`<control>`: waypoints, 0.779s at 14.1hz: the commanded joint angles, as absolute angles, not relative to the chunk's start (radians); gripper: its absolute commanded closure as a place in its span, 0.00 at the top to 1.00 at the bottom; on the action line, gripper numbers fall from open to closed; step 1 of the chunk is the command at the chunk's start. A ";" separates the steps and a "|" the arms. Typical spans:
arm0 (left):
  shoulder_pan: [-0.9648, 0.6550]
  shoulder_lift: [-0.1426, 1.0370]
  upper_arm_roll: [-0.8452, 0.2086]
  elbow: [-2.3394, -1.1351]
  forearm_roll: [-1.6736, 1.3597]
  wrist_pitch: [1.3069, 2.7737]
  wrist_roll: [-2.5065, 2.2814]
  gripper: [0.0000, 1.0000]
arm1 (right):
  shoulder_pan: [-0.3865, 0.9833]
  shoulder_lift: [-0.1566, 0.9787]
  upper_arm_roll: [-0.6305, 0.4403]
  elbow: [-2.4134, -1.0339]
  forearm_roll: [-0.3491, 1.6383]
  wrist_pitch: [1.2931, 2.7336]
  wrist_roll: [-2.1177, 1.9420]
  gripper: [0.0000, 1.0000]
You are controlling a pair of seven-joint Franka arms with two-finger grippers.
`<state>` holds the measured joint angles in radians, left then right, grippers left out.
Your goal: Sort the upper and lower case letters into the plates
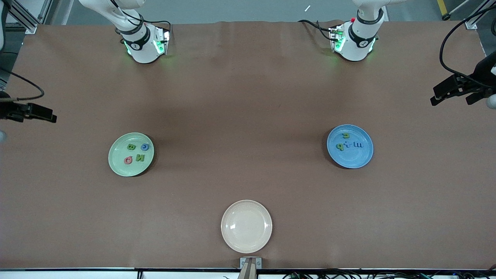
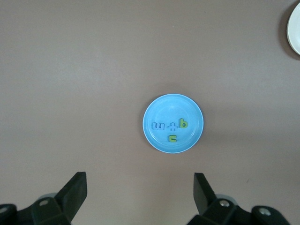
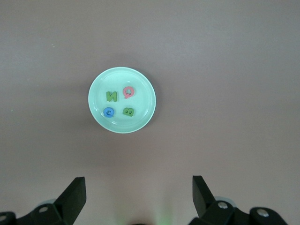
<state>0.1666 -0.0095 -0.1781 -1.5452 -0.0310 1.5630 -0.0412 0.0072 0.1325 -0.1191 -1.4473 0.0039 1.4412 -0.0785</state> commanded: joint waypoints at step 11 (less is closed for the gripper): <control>0.031 -0.008 -0.100 -1.526 0.002 1.545 -0.043 1.00 | -0.005 -0.066 -0.107 -1.606 0.009 1.482 -0.087 1.00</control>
